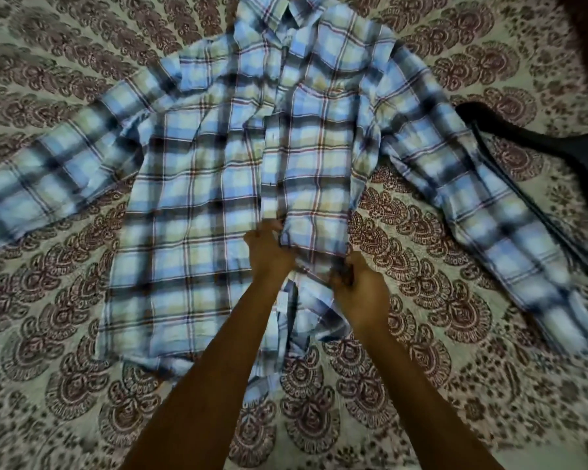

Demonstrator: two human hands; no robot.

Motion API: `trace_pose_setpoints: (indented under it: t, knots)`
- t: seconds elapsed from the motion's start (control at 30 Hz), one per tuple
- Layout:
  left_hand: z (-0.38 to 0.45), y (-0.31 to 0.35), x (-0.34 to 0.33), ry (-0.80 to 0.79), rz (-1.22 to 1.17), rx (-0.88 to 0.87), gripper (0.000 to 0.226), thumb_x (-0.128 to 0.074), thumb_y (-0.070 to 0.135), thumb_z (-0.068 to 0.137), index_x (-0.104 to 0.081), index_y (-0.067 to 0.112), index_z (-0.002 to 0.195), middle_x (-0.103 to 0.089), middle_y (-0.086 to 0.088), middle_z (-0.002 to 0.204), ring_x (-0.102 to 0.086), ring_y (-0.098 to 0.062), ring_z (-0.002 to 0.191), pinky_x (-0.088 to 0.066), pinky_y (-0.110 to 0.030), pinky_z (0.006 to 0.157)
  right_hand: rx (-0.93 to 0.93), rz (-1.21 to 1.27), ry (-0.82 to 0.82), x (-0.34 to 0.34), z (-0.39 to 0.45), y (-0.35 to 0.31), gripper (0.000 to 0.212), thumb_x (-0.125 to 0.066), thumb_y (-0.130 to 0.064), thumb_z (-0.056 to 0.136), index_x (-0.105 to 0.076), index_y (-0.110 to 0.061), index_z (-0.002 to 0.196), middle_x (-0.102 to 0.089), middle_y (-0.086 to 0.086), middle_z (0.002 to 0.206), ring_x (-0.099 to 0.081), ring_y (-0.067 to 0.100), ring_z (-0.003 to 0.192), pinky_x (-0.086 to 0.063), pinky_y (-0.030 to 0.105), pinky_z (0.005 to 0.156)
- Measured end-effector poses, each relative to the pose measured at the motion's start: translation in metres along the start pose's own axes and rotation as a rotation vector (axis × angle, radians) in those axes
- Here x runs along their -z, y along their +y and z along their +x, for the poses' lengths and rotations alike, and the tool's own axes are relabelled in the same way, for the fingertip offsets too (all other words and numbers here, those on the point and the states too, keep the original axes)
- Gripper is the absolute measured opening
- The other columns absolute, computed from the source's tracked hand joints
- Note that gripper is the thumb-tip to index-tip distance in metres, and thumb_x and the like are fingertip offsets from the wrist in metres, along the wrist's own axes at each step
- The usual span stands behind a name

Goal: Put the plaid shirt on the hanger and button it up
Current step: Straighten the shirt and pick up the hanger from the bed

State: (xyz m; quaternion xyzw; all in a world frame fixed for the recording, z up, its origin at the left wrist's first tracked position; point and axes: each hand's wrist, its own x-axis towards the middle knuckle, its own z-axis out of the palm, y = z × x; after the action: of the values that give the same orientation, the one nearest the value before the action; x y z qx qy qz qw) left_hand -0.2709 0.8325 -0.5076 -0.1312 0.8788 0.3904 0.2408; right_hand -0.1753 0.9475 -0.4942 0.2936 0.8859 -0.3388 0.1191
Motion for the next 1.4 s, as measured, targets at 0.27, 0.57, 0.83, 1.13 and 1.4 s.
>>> trace_pose_setpoints:
  t: [0.27,0.57,0.83,1.13,1.4]
  knots:
    - [-0.009,-0.060,0.067,-0.034,-0.856,0.269,0.011,-0.061,0.012,0.079,-0.063,0.010,0.089,-0.069,-0.012,0.087,-0.065,-0.026,0.077,-0.056,-0.040,0.079,0.054,0.803,-0.484,0.003,-0.047,-0.027,0.014,-0.053,0.002,0.088,-0.062,-0.009,0.088,-0.065,-0.001,0.084,-0.061,0.004,0.073,-0.048,0.020,0.067]
    - [-0.074,-0.103,0.065,-0.386,-0.313,0.385,0.010,-0.058,0.021,0.090,-0.064,0.024,0.083,-0.064,0.003,0.085,-0.054,-0.018,0.088,-0.038,-0.029,0.071,0.081,-0.320,-0.354,-0.062,-0.076,0.017,0.113,-0.079,-0.041,0.068,-0.005,-0.005,0.145,-0.013,0.017,0.151,-0.027,0.036,0.133,-0.034,0.043,0.108]
    - [-0.072,-0.098,0.047,-0.337,-0.250,0.308,0.051,-0.061,0.023,0.089,-0.046,0.004,0.134,-0.048,-0.010,0.139,-0.047,-0.031,0.124,-0.042,-0.043,0.097,-0.068,0.303,0.196,-0.068,-0.077,0.009,0.036,-0.048,0.006,0.066,-0.055,-0.001,0.100,-0.061,0.015,0.085,-0.057,0.028,0.072,-0.043,0.031,0.056]
    - [-0.111,-0.117,0.066,-0.409,-0.239,0.145,0.030,-0.064,0.015,0.087,-0.056,0.010,0.115,-0.058,-0.001,0.100,-0.056,-0.017,0.092,-0.040,-0.024,0.067,-0.229,-0.046,0.505,0.006,-0.125,0.096,0.030,-0.053,0.010,0.078,-0.057,0.000,0.106,-0.057,0.026,0.106,-0.058,0.036,0.078,-0.032,0.023,0.054]
    - [-0.111,-0.143,0.049,-0.313,-0.198,0.178,0.009,-0.064,0.015,0.086,-0.056,0.010,0.085,-0.057,-0.008,0.086,-0.051,-0.019,0.079,-0.039,-0.029,0.067,-0.321,0.015,0.352,-0.012,-0.110,0.120,0.060,-0.060,0.003,0.075,-0.040,-0.010,0.130,-0.056,0.023,0.114,-0.059,0.040,0.090,-0.044,0.037,0.064]
